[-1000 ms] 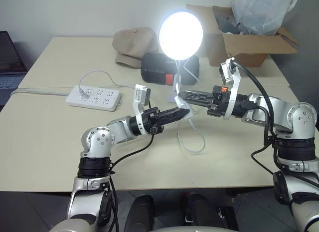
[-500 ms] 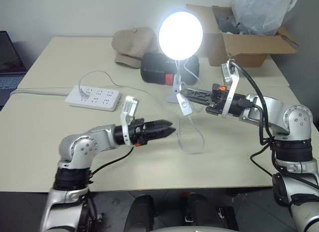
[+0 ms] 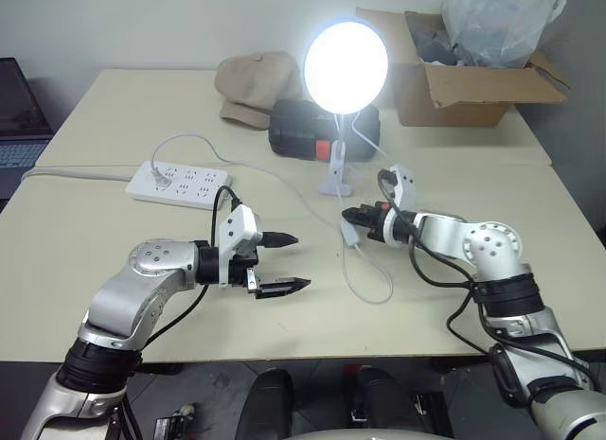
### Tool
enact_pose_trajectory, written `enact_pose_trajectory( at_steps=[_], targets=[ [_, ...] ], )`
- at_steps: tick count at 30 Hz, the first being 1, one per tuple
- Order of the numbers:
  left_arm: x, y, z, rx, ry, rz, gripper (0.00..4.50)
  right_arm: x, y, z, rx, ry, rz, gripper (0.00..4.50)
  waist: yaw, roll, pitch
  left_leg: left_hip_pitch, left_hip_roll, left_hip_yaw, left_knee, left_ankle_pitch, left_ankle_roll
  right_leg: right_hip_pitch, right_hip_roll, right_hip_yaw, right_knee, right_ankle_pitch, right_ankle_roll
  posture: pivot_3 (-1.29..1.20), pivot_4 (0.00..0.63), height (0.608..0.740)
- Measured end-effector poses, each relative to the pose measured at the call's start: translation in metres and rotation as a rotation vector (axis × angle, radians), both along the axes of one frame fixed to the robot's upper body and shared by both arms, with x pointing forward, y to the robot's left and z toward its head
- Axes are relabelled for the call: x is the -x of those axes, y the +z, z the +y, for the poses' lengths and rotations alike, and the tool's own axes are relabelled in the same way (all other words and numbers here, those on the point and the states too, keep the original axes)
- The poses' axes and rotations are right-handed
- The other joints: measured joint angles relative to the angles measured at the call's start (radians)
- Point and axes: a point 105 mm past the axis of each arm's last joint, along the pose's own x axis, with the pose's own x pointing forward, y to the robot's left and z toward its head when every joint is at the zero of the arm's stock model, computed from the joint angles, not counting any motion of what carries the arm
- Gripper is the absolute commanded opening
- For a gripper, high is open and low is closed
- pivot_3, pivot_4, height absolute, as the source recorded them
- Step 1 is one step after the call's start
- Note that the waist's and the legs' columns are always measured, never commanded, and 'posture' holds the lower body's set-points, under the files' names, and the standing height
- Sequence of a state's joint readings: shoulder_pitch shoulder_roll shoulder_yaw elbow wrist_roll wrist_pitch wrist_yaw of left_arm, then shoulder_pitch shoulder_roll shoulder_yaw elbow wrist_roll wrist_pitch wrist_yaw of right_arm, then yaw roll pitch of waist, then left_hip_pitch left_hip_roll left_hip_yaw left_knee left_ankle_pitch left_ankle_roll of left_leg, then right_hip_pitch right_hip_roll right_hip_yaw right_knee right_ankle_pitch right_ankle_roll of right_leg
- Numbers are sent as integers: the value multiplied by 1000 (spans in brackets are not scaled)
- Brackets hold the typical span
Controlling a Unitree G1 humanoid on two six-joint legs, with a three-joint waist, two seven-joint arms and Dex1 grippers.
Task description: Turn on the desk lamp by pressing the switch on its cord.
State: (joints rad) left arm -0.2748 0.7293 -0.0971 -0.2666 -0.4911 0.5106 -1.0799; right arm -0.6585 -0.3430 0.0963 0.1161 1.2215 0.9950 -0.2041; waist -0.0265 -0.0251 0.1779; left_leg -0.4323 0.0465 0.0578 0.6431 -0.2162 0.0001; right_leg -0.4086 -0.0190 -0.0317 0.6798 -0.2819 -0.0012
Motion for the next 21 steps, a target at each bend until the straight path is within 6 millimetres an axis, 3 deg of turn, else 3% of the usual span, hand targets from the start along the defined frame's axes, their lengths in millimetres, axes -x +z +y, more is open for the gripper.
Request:
enact_pose_trajectory(
  at_steps=[2, 7, 14, 17, 19, 21],
  targets=[
    [1, -3, 2, -4, 5, -1, 4500, -4, -3, 2, 24, -11, -10, 340, 0, 0, 0, 0, 0, 0, 0, 0, 0, 0, 0, 0, 0, 0, 0, 0, 150, 740],
    [3, -7, 4, -14, 11, -4, 4500, -10, -5, -2, 61, -33, -28, 1523, 1, 0, 0, 0, 0, 0, 0, 0, 0, 0, 0, 0, 0, 0, 0, 0, 150, 740],
    [-4, -6, 7, 1, 33, -39, 4500, -7, 17, -22, 84, -11, -105, 3127, 1, 0, 0, 0, 0, 0, 0, 0, 0, 0, 0, 0, 1, 0, 0, 0, 150, 740],
    [-17, -1, 9, 7, 76, -127, 4500, -6, 29, -38, 164, -6, -195, 3805, 3, 0, 0, 0, 0, 0, 1, 0, 0, 0, 0, -1, 1, 0, 0, 0, 150, 740],
    [-38, 12, 11, 11, 144, -259, 4500, -2, 39, -49, 244, 33, -284, 4324, 15, 0, 0, 0, -1, 0, 1, 0, 0, 0, 0, -2, 0, 0, 0, 0, 150, 740],
    [-59, 33, 17, -4, 205, -412, 4500, 3, 48, -53, 300, 91, -375, 4324, 23, -1, 0, 0, 0, 0, 1, 0, 0, 0, 0, -1, 0, 0, 0, 0, 150, 740]
  ],
)
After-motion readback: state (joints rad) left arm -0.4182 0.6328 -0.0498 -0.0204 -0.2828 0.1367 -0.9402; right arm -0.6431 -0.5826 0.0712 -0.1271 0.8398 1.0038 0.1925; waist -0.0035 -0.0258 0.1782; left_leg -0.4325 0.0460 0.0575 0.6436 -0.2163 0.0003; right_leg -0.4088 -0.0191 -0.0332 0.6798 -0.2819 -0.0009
